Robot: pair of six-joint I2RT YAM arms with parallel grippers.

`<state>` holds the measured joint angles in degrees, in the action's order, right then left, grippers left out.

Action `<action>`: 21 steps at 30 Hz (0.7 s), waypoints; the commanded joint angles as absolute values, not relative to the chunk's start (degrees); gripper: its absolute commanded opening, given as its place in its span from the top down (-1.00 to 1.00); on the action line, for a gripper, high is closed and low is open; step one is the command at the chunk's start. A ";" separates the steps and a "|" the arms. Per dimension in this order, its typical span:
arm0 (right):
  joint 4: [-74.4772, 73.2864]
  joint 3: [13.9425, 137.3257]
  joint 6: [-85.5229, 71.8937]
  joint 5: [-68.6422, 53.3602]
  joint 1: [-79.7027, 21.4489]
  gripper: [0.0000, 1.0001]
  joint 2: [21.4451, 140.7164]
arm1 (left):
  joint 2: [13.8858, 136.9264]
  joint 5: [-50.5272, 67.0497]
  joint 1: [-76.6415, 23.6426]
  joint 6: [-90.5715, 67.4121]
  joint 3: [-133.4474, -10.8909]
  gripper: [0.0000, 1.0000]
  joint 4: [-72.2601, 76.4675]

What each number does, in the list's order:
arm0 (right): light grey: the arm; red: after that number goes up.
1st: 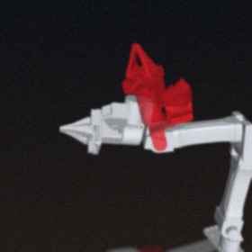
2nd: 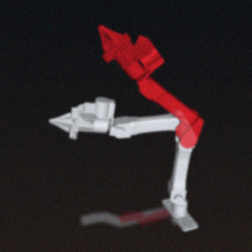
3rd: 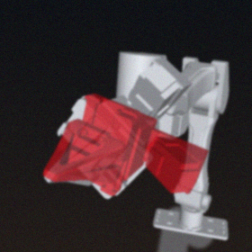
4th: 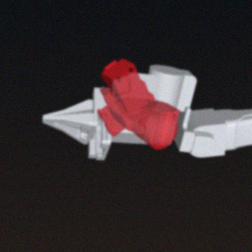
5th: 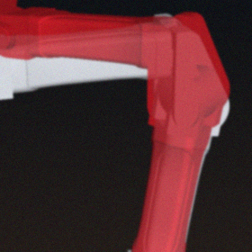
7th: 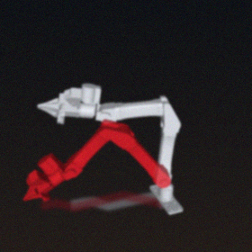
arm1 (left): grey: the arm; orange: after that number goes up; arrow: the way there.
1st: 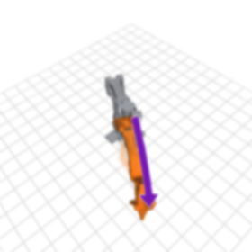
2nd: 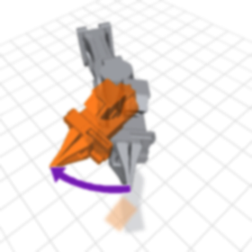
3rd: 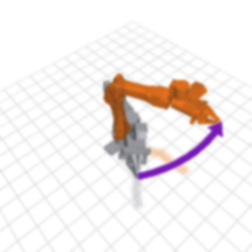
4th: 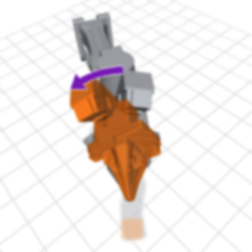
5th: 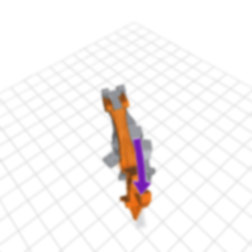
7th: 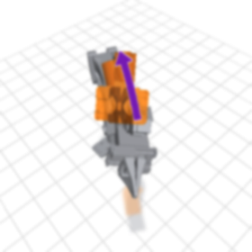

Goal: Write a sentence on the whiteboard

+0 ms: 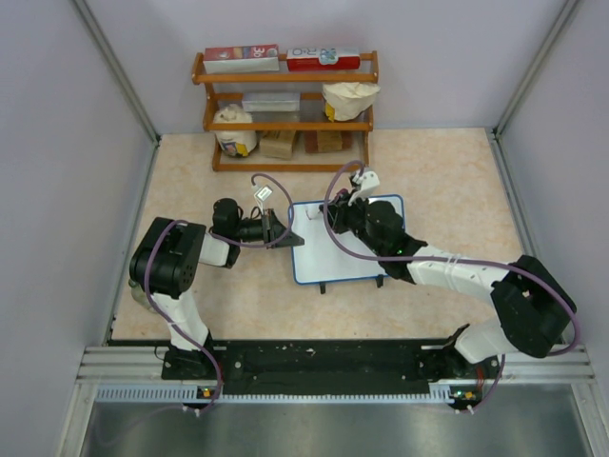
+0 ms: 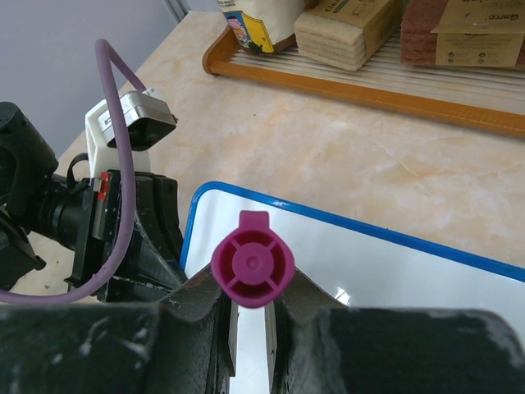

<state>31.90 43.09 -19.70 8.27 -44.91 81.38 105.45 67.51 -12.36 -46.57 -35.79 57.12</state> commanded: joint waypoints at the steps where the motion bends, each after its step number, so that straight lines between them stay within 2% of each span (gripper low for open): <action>1: 29.62 45.61 -18.72 12.74 -45.26 1.00 81.21 | 105.73 66.88 -12.22 -46.76 -36.21 1.00 58.45; 21: 28.83 49.83 -17.84 13.27 -45.00 1.00 83.23 | 105.73 67.06 -12.30 -46.85 -36.21 1.00 58.62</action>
